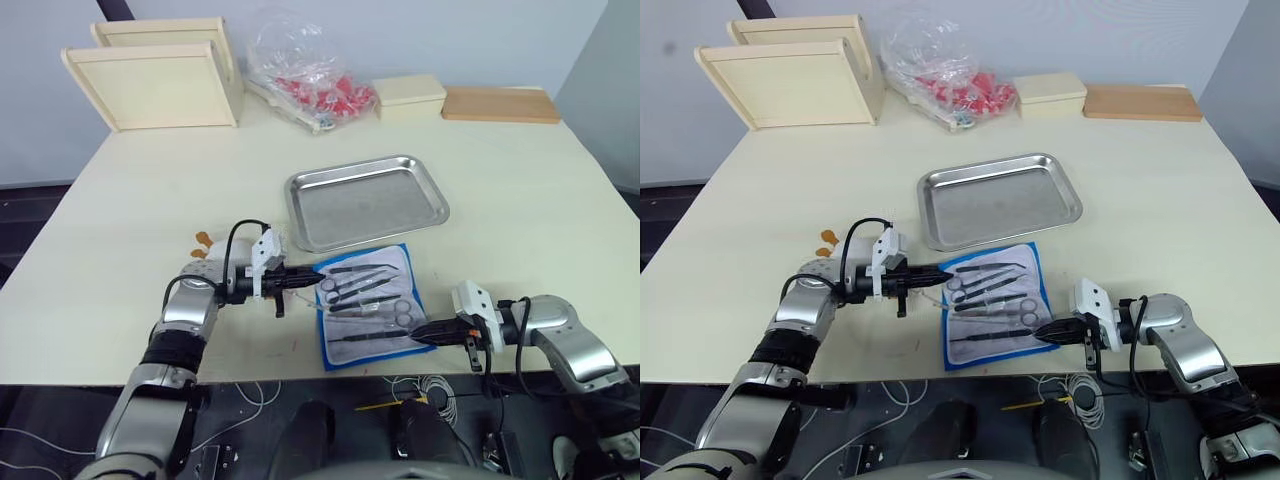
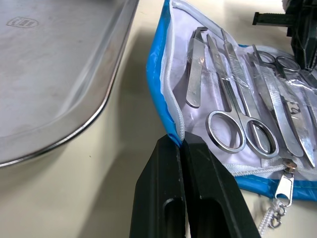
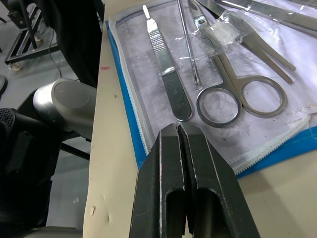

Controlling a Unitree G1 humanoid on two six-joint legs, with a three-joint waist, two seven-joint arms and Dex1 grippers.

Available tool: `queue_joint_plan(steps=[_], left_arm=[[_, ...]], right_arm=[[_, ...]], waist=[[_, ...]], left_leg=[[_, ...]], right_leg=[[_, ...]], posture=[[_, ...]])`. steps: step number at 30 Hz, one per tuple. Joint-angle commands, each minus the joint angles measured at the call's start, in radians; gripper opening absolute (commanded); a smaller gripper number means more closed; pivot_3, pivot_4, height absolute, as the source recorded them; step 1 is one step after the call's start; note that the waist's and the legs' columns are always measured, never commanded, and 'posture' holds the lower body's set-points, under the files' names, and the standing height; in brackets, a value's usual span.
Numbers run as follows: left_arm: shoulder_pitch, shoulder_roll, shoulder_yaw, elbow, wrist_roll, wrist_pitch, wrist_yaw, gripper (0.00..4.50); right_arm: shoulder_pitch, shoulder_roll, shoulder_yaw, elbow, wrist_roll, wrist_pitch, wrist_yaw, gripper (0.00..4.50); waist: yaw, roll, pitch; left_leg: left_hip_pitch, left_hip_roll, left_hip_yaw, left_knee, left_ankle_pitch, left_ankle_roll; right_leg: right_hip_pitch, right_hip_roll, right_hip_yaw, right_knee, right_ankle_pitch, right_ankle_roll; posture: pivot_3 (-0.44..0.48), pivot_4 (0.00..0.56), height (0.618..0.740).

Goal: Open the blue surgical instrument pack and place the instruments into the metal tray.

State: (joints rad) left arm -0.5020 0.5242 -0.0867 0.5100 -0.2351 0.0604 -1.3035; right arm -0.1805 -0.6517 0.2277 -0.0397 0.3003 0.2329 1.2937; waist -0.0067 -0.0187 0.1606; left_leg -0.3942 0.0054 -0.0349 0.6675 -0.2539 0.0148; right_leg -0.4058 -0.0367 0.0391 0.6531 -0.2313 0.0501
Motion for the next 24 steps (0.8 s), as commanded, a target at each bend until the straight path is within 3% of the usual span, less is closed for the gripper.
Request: queue_joint_plan(steps=[1, 24], left_arm=[[-0.015, -0.014, -0.017, 0.033, 0.024, 0.0, 0.015, 0.0], [-0.083, -0.065, -0.042, 0.149, 0.092, -0.08, 0.032, 0.0]], right_arm=[[0.025, -0.012, 0.024, -0.02, -0.013, 0.03, -0.008, 0.02], [0.046, -0.026, 0.023, -0.084, 0.006, 0.087, -0.019, 0.02]], waist=[[0.0, 0.0, 0.0], [0.021, 0.0, -0.001]], left_leg=[[0.0, 0.0, 0.0, 0.0, 0.0, 0.0], [0.001, -0.001, 0.0, 0.001, 0.0, 0.0]], right_leg=[[0.0, 0.0, 0.0, 0.0, 0.0, 0.0], [0.002, 0.0, 0.0, 0.0, 0.0, 0.0]], posture=[[0.0, 0.15, 0.74], [0.0, 0.15, 0.74]])
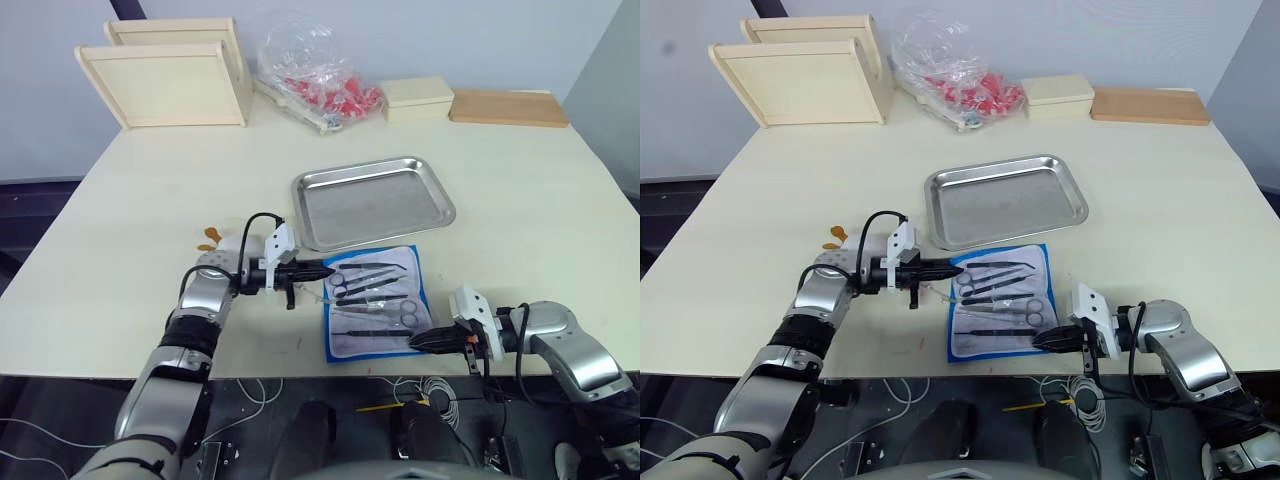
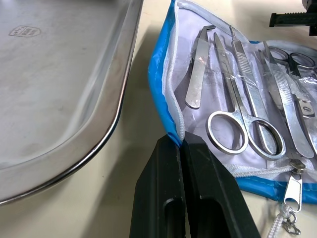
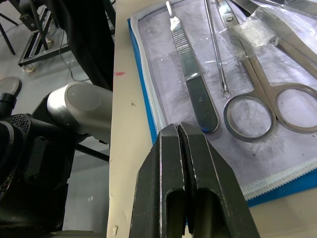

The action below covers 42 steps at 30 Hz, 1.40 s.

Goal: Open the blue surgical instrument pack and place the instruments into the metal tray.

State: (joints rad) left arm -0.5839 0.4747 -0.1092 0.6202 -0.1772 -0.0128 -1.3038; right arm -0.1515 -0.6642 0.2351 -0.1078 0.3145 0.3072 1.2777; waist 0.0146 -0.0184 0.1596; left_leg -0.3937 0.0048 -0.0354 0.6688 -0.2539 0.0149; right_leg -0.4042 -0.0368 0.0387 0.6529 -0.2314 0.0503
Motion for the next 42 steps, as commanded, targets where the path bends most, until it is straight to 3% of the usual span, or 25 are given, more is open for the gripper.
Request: queue_joint_plan(steps=[1, 19, 42], left_arm=[[-0.005, -0.018, -0.017, 0.046, 0.036, -0.012, 0.04, 0.0], [-0.042, -0.041, -0.016, 0.117, 0.061, -0.034, 0.033, 0.0], [0.017, -0.022, 0.041, 0.026, -0.02, 0.069, 0.019, 0.0]], right_arm=[[0.018, -0.013, 0.016, -0.018, -0.007, 0.014, -0.003, 0.02], [0.025, -0.012, 0.016, -0.026, -0.006, 0.024, -0.02, 0.02], [0.01, -0.012, 0.017, 0.009, -0.019, -0.008, -0.021, 0.02]], waist=[[0.0, 0.0, 0.0], [0.002, 0.001, -0.001], [-0.007, 0.001, -0.002]], left_leg=[[0.0, 0.0, 0.0, 0.0, 0.0, 0.0], [0.003, 0.0, -0.001, 0.0, 0.0, 0.0], [0.003, 0.0, -0.001, 0.0, 0.0, 0.0]], right_leg=[[0.0, 0.0, 0.0, 0.0, 0.0, 0.0], [0.004, 0.0, -0.001, -0.001, 0.0, 0.0], [0.003, 0.0, -0.001, -0.001, 0.0, 0.001]], posture=[[0.0, 0.15, 0.74], [0.0, 0.15, 0.74], [0.0, 0.15, 0.74]])
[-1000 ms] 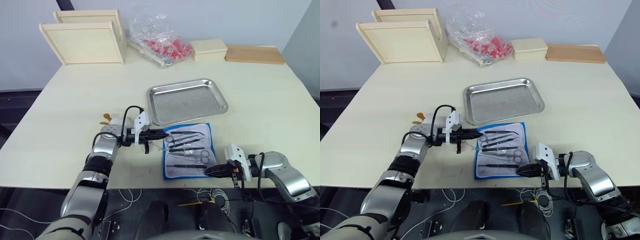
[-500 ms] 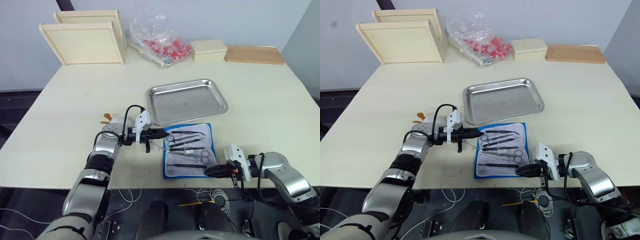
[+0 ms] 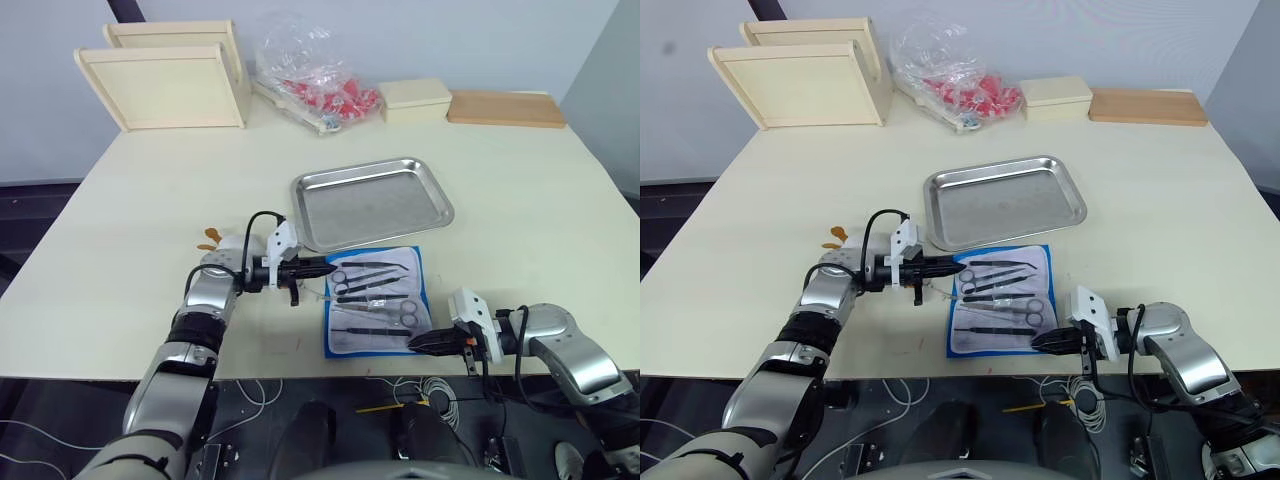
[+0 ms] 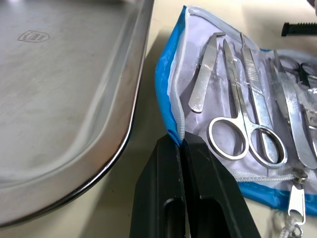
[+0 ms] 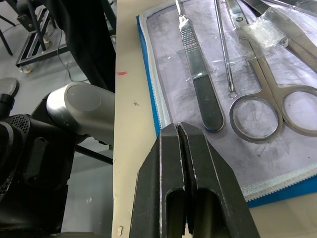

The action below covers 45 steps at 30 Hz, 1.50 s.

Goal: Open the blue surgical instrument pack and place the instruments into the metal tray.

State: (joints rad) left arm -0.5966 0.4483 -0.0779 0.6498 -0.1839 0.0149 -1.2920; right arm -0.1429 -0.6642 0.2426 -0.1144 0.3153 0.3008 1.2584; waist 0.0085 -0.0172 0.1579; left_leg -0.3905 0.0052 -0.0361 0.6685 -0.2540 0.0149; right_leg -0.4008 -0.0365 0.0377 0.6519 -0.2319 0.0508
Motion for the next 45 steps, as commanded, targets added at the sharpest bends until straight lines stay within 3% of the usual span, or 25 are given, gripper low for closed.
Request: queue_joint_plan(steps=[1, 4, 16, 31, 34, 43, 45], left_arm=[[0.029, 0.004, 0.012, -0.005, -0.011, 0.042, 0.02, 0.3], [0.027, 0.002, 0.001, 0.007, 0.013, 0.009, 0.047, 1.37], [0.043, 0.024, 0.021, -0.016, -0.018, 0.016, 0.02, 1.37], [0.122, 0.104, 0.087, -0.227, -0.16, 0.071, -0.084, 1.37], [0.136, 0.124, 0.102, -0.285, -0.185, 0.094, -0.089, 1.46], [0.192, 0.175, 0.113, -0.433, -0.218, 0.077, -0.104, 1.46], [0.201, 0.184, 0.116, -0.464, -0.227, 0.078, -0.108, 1.46]], right_arm=[[0.001, -0.012, 0.01, 0.017, -0.02, -0.003, -0.002, 0.0], [0.002, -0.013, 0.013, 0.019, -0.024, -0.013, -0.005, 0.0], [0.003, -0.014, -0.004, 0.017, -0.009, -0.01, -0.01, 0.0], [0.009, -0.039, -0.009, 0.0, 0.016, 0.027, -0.003, 0.0], [0.012, -0.043, -0.022, -0.015, 0.029, 0.028, -0.004, 0.8], [0.012, -0.075, -0.092, -0.068, 0.09, 0.043, -0.002, 4.44], [0.013, -0.083, -0.117, -0.086, 0.116, 0.055, 0.001, 4.48]], waist=[[-0.001, 0.0, 0.0], [-0.001, 0.0, 0.0], [-0.005, 0.0, 0.0], [-0.019, -0.002, 0.001], [-0.02, -0.002, 0.001], [-0.02, -0.002, 0.002], [-0.019, -0.002, 0.002]], left_leg=[[0.0, 0.0, 0.0, 0.0, 0.0, 0.0], [0.0, 0.0, 0.0, 0.0, 0.0, 0.0], [0.0, 0.0, 0.0, 0.0, 0.0, 0.0], [-0.002, 0.002, -0.001, -0.001, 0.0, 0.0], [-0.002, 0.002, -0.001, -0.002, 0.0, 0.0], [-0.003, 0.003, -0.001, -0.001, 0.0, 0.0], [-0.003, 0.003, -0.001, -0.001, 0.0, 0.0]], right_leg=[[0.0, 0.0, 0.0, 0.0, 0.0, 0.0], [0.0, 0.0, 0.0, 0.0, 0.0, 0.0], [0.0, 0.0, 0.0, 0.0, 0.0, 0.0], [-0.001, 0.0, -0.001, -0.003, 0.0, -0.001], [-0.001, 0.0, -0.001, -0.004, 0.0, -0.001], [-0.001, 0.0, -0.001, -0.005, 0.0, -0.001], [-0.001, 0.0, -0.001, -0.005, 0.0, -0.001]], posture=[[0.0, 0.15, 0.74], [0.0, 0.15, 0.74], [0.0, 0.15, 0.74], [0.0, 0.15, 0.74], [0.0, 0.15, 0.74], [0.0, 0.15, 0.74], [0.0, 0.15, 0.74]])
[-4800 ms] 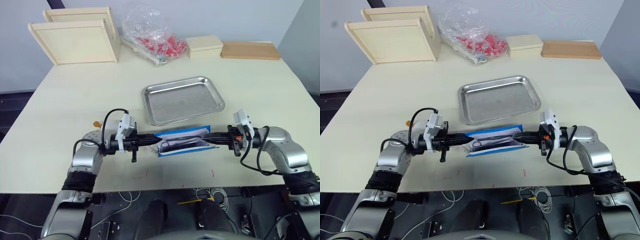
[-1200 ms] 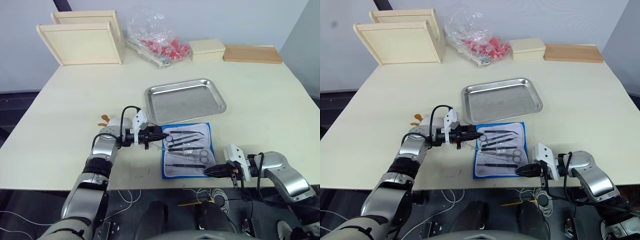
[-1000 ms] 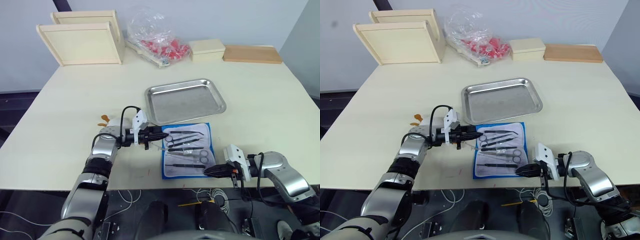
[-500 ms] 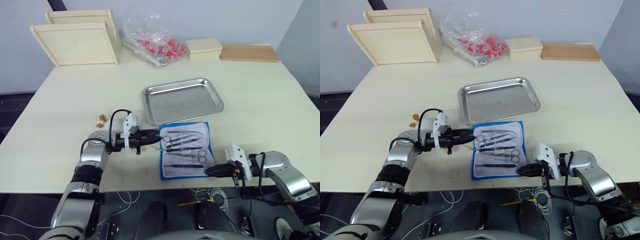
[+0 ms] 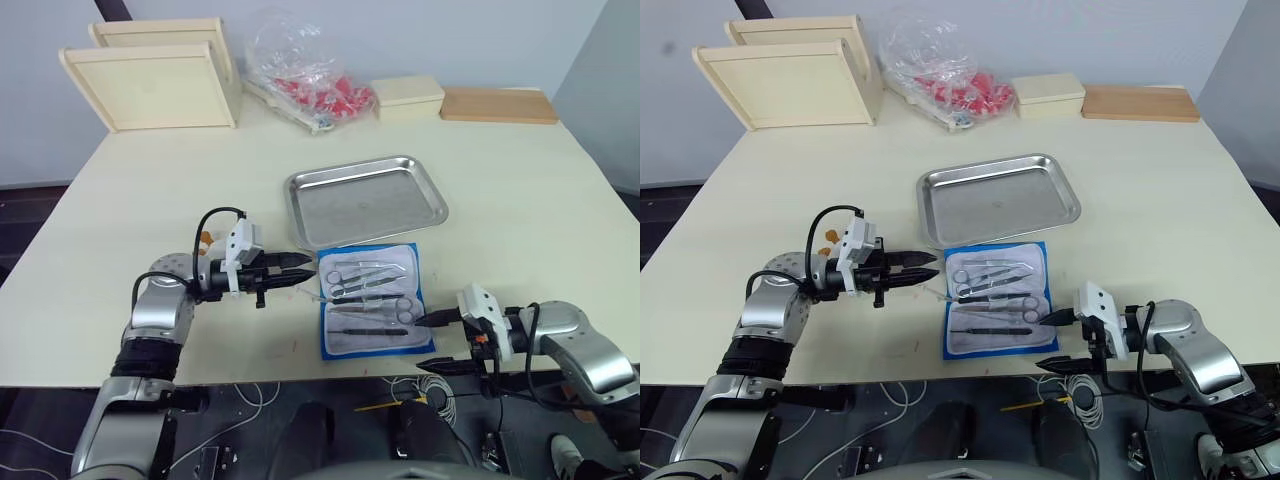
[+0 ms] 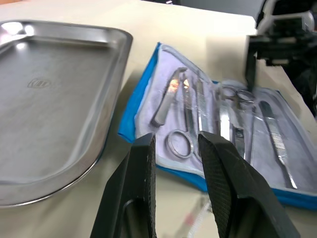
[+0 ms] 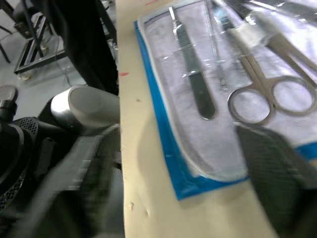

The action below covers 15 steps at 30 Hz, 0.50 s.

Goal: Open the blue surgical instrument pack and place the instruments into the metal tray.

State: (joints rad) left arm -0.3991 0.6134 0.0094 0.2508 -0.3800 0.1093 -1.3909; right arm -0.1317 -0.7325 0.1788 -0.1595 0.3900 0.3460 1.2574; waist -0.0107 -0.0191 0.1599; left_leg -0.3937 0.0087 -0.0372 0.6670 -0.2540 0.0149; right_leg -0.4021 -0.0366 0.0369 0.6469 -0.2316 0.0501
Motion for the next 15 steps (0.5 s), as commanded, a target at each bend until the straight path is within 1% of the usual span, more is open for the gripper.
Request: queue_joint_plan(steps=[1, 3, 6, 11, 15], left_arm=[[0.009, 0.026, 0.029, -0.08, -0.036, -0.015, -0.015, 1.46], [0.026, 0.05, 0.031, -0.114, -0.045, -0.019, -0.039, 1.46], [0.042, 0.078, 0.029, -0.143, -0.053, -0.016, -0.064, 1.46], [0.056, 0.135, 0.03, -0.21, -0.09, 0.016, -0.111, 1.46], [0.066, 0.16, 0.033, -0.252, -0.115, 0.046, -0.112, 1.46]], right_arm=[[0.003, -0.019, -0.067, -0.053, 0.059, 0.017, 0.007, 4.48], [-0.001, -0.018, -0.103, -0.072, 0.091, -0.001, 0.016, 4.48], [-0.01, -0.009, -0.125, -0.065, 0.086, -0.063, 0.022, 4.48], [-0.098, 0.043, -0.131, 0.032, 0.062, -0.185, 0.034, 4.48], [-0.144, 0.076, -0.104, 0.109, 0.03, -0.256, 0.05, 4.48]], waist=[[0.0, 0.0, 0.0], [-0.001, 0.0, 0.0], [-0.002, 0.0, 0.001], [-0.004, 0.0, 0.003], [0.0, 0.0, 0.003]], left_leg=[[0.0, 0.0, 0.0, 0.0, 0.0, 0.0], [-0.001, 0.0, 0.0, 0.0, 0.0, 0.0], [-0.002, 0.0, 0.0, 0.0, 0.0, 0.0], [-0.002, 0.0, 0.002, 0.0, 0.0, 0.0], [-0.002, 0.001, 0.002, -0.001, 0.0, 0.0]], right_leg=[[0.0, 0.0, 0.0, 0.0, 0.0, 0.0], [-0.001, 0.0, 0.0, 0.0, 0.0, 0.0], [-0.002, 0.0, 0.0, 0.0, 0.0, 0.0], [-0.002, 0.001, 0.0, 0.0, 0.0, 0.0], [-0.003, 0.001, 0.0, 0.0, 0.0, 0.0]], posture=[[0.0, 0.15, 0.74], [0.0, 0.15, 0.74], [0.0, 0.15, 0.74], [0.0, 0.15, 0.74], [0.0, 0.15, 0.74]])
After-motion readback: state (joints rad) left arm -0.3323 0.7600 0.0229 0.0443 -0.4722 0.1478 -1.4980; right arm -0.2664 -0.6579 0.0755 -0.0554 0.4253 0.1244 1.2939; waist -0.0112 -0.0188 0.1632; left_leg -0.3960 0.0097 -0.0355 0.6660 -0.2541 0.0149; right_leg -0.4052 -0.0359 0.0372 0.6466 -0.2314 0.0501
